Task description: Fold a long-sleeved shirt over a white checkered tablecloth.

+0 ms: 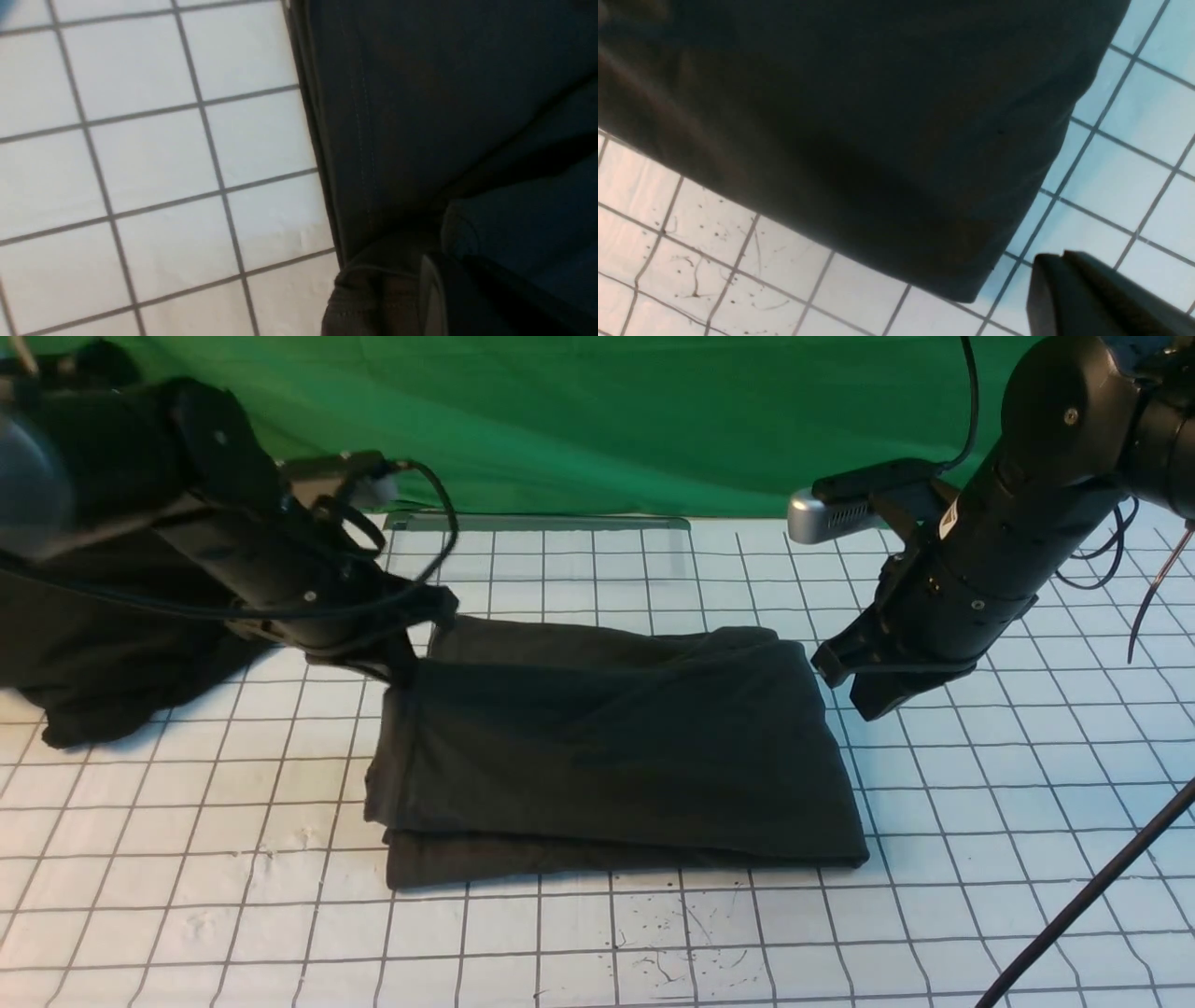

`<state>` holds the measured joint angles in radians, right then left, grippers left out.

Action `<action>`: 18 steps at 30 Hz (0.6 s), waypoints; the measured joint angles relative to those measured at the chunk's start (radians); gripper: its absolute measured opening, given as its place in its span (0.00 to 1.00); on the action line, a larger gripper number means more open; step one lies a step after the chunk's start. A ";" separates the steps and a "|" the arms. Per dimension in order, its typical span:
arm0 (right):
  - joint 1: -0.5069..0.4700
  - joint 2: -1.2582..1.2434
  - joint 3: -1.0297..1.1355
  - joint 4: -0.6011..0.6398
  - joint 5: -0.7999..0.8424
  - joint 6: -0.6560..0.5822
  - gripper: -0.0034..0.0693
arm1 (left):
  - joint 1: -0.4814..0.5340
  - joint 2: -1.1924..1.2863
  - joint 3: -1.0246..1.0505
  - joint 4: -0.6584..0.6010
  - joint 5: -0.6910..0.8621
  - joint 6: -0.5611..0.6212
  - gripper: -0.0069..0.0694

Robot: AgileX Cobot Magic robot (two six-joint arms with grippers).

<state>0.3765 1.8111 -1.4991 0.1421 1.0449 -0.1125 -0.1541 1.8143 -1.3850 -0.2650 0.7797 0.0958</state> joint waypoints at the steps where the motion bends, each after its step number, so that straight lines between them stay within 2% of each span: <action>1: 0.000 0.000 0.000 0.000 0.000 0.000 0.04 | 0.002 0.000 0.000 0.000 0.002 -0.002 0.10; 13: 0.000 0.000 0.000 0.012 -0.025 -0.007 0.05 | 0.027 0.046 -0.002 -0.021 0.055 -0.014 0.12; 18: 0.000 0.000 0.000 0.014 -0.024 -0.015 0.05 | 0.027 0.053 -0.003 0.014 0.056 -0.030 0.23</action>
<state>0.3765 1.8111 -1.4991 0.1558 1.0211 -0.1272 -0.1274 1.8676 -1.3876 -0.2514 0.8354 0.0656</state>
